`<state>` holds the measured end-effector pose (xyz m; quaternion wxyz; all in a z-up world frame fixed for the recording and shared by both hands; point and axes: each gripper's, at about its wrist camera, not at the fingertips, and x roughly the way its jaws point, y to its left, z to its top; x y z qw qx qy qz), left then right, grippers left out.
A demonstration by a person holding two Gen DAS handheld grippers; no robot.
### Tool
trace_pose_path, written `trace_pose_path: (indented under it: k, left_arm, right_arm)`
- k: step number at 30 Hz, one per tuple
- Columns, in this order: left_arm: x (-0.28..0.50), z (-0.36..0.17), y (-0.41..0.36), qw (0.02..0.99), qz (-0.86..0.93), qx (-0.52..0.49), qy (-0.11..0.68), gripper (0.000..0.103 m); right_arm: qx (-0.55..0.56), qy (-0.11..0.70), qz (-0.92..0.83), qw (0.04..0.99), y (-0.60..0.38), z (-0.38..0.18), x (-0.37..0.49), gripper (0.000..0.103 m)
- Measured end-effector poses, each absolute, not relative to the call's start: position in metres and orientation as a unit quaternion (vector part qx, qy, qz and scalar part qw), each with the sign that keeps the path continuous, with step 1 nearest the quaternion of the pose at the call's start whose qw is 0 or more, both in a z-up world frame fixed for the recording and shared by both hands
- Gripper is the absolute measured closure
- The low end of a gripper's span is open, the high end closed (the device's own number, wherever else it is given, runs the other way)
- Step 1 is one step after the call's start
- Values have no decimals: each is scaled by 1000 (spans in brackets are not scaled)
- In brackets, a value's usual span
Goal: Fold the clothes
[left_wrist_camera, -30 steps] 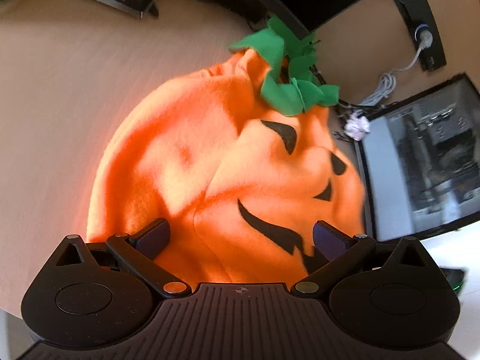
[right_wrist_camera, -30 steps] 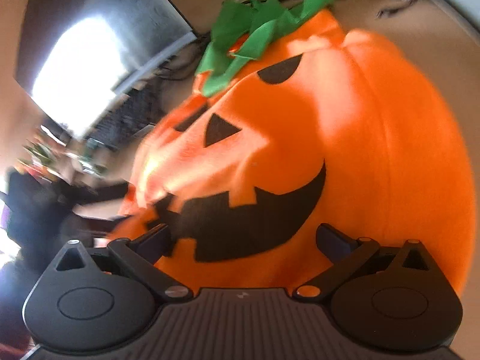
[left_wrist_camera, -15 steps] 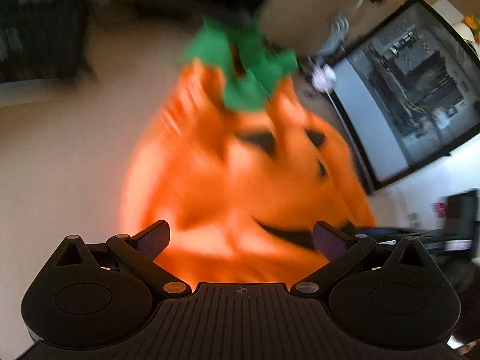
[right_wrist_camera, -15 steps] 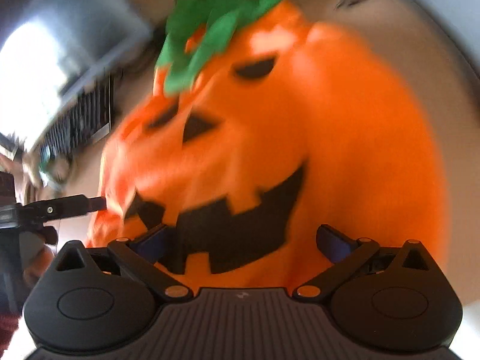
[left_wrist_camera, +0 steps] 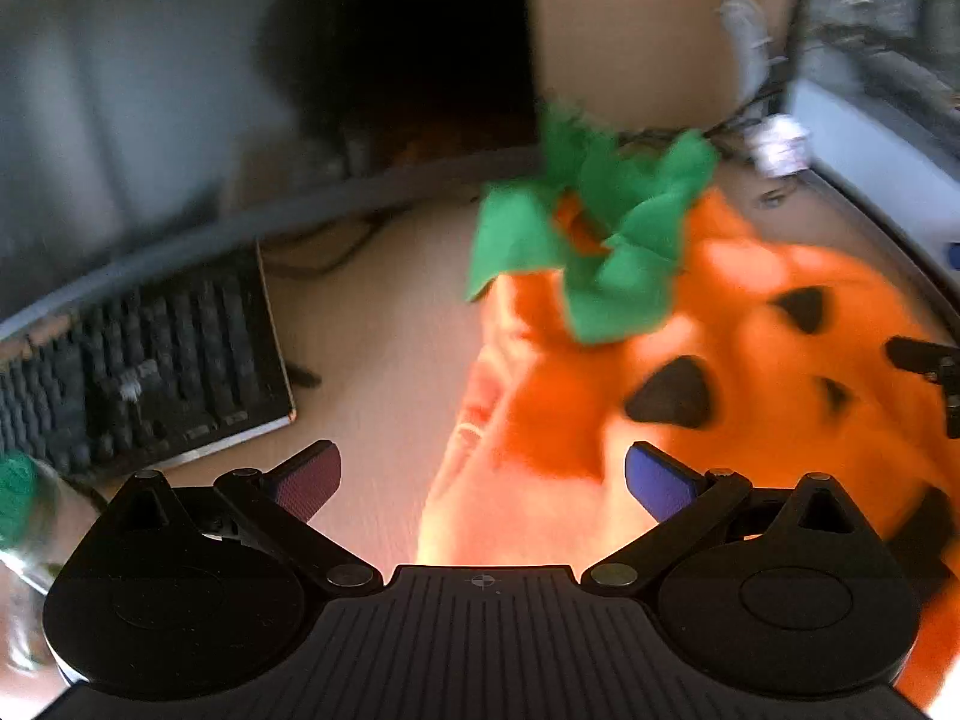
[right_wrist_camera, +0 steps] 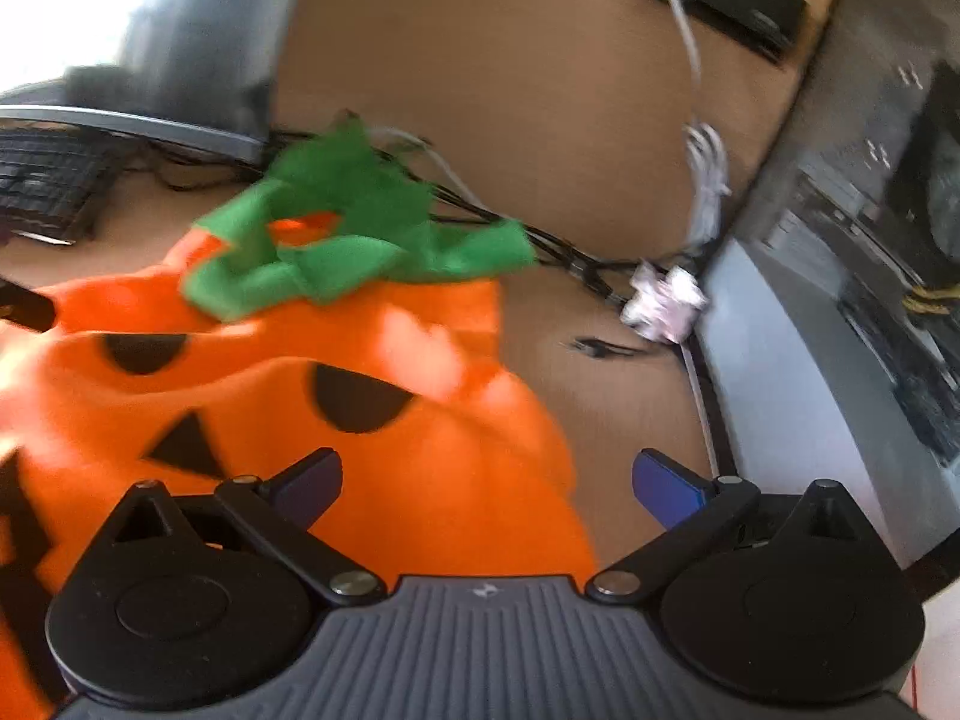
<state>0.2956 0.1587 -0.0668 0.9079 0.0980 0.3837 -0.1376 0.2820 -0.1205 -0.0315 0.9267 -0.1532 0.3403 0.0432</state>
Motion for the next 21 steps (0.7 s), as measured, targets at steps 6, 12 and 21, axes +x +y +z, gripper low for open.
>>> trace_pose_path:
  k: [6, 12, 21]
  left_arm:
    - [242, -52, 166, 903, -215, 61, 367, 0]
    - [208, -53, 143, 895, -255, 51, 362, 0]
    - [107, -55, 88, 907, -214, 178, 315, 0]
  right_arm:
    - [-94, 366, 81, 922, -147, -17, 212, 0]
    - [-188, 358, 123, 906, -116, -27, 119, 0]
    - [-271, 184, 67, 943, -90, -27, 144, 3]
